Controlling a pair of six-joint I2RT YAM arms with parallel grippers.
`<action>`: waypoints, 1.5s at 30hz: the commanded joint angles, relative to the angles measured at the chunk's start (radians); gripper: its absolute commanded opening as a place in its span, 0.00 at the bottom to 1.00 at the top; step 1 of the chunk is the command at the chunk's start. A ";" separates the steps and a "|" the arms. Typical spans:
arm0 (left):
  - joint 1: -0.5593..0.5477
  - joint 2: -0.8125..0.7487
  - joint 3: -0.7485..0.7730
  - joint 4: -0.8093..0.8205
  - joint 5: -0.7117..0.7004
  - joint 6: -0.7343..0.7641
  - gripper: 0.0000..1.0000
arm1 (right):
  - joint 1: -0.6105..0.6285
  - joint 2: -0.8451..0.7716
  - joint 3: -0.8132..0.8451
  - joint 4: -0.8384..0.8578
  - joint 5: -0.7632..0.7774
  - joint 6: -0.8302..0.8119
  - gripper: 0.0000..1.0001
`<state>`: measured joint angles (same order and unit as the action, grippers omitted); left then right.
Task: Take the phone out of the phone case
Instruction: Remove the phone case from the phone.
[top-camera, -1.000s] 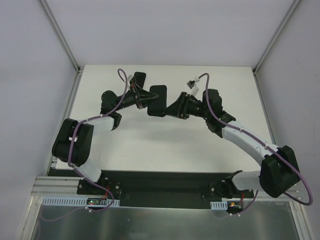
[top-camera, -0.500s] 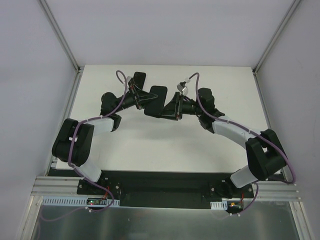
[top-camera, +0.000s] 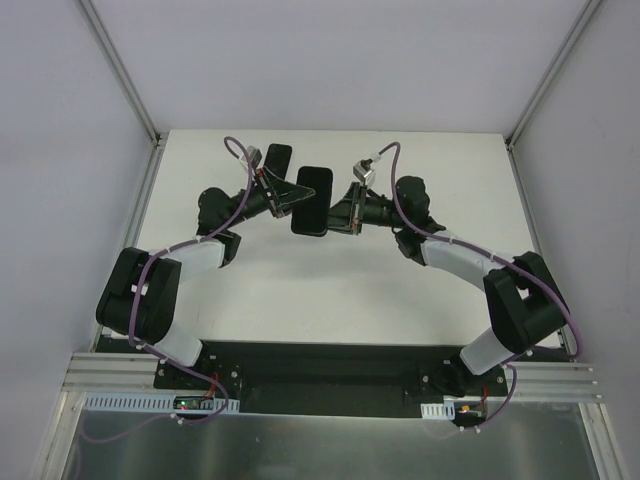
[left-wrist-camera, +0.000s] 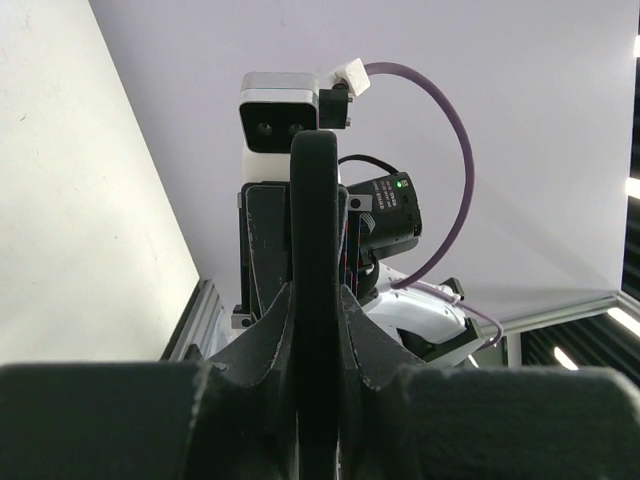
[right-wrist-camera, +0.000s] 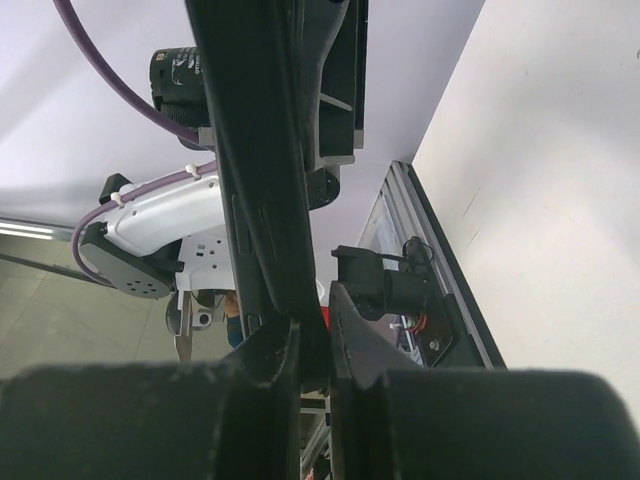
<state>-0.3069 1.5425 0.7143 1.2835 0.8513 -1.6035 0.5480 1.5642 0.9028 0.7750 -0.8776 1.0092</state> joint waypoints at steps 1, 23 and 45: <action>-0.087 -0.022 -0.018 0.068 0.195 0.050 0.00 | -0.033 -0.049 0.019 0.126 0.193 -0.003 0.01; -0.069 -0.128 0.249 -1.117 0.071 0.828 0.88 | -0.046 -0.339 0.041 -1.003 0.609 -0.623 0.01; -0.354 0.024 0.361 -1.515 -0.566 0.978 0.95 | 0.079 -0.144 0.123 -1.264 0.870 -0.523 0.02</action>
<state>-0.6231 1.5585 1.0309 -0.2188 0.3550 -0.6449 0.6033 1.3895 0.9287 -0.4797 -0.0395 0.4538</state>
